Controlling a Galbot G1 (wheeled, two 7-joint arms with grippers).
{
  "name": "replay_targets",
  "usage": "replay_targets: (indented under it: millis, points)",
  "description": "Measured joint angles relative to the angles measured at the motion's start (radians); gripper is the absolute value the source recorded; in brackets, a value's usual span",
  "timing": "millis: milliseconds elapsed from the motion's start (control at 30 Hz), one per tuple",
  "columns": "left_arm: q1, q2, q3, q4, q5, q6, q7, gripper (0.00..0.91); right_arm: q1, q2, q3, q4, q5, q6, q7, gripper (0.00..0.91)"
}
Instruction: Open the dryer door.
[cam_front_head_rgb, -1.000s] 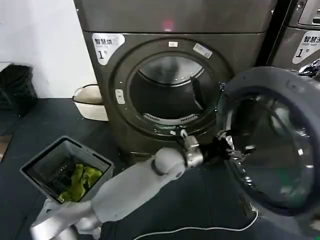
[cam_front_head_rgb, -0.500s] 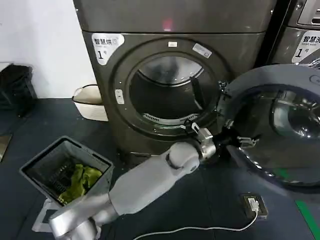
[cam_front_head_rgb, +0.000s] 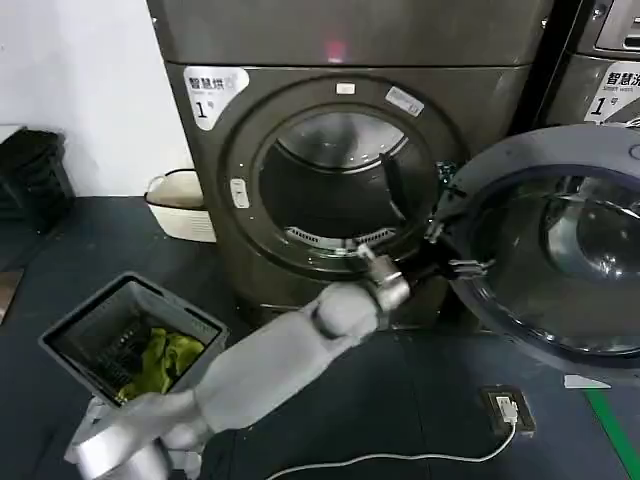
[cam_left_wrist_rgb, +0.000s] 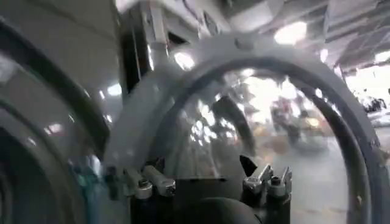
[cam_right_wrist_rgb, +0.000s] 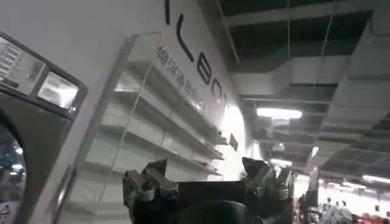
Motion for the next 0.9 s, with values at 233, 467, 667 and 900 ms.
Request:
replay_targets:
  millis: [233,467,667,900]
  points:
    - [0.04,0.177,-0.001,-0.126,-0.055,-0.165,-0.038,0.907,-0.006,-0.006,0.041,0.029,-0.049,0.034,0.006,0.907]
    - [0.043,0.385,-0.004,-0.257,-0.037,-0.24,-0.094,0.907,-0.011,-0.037,0.084,0.025,-0.113,0.06,0.012,0.907]
    - [0.064,0.636,-0.007,-0.332,-0.049,-0.192,-0.108,0.907,0.001,-0.058,0.11,0.017,-0.177,0.082,0.012,0.907]
    - [0.161,0.952,-0.066,-0.424,-0.127,-0.026,-0.04,0.907,0.039,-0.063,0.088,0.002,-0.231,0.097,0.004,0.907]
